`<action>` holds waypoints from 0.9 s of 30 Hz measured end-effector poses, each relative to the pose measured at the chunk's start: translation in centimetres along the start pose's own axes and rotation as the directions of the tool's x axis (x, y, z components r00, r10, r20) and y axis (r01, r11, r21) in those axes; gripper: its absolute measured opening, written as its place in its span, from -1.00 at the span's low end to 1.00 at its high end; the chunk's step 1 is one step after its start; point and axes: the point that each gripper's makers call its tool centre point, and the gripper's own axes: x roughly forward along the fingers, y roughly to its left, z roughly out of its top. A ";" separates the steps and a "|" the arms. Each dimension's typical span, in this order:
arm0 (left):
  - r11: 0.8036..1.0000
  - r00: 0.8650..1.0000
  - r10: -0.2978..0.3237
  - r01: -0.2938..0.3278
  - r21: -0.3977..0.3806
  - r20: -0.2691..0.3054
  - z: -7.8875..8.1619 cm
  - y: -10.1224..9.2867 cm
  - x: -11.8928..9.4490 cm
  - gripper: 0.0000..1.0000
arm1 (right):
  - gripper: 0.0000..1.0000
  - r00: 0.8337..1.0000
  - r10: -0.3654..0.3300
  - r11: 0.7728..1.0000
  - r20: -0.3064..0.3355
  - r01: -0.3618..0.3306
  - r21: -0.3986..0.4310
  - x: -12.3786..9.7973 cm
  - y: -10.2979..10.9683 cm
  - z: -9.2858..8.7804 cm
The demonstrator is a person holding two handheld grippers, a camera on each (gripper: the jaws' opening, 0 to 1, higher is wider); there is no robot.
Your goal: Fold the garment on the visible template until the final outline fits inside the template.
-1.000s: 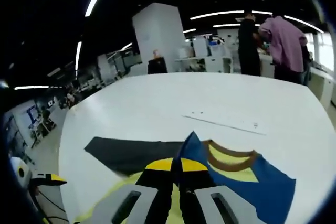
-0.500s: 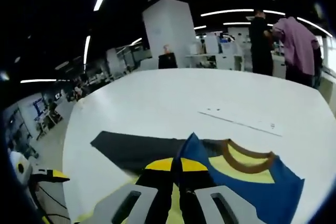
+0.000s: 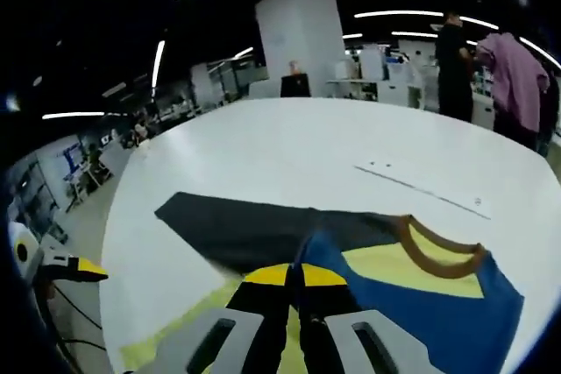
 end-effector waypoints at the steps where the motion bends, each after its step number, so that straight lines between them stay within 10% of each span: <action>1: 1.000 1.000 0.000 0.000 0.000 0.000 0.0 0.0 0.0 0.98 | -1.00 1.000 0.000 1.000 -0.002 0.000 0.000 0.1 0.0 -0.1; 16: 1.000 1.000 0.012 -0.012 0.008 0.001 0.5 0.2 -0.4 0.98 | -1.00 0.994 0.064 0.998 -0.092 -0.062 0.033 1.8 1.3 -4.1; 27: 1.000 1.000 0.014 -0.015 0.018 0.028 1.6 1.0 -0.3 0.98 | -0.29 0.993 0.120 0.988 -0.010 -0.119 0.099 -0.3 2.0 -2.2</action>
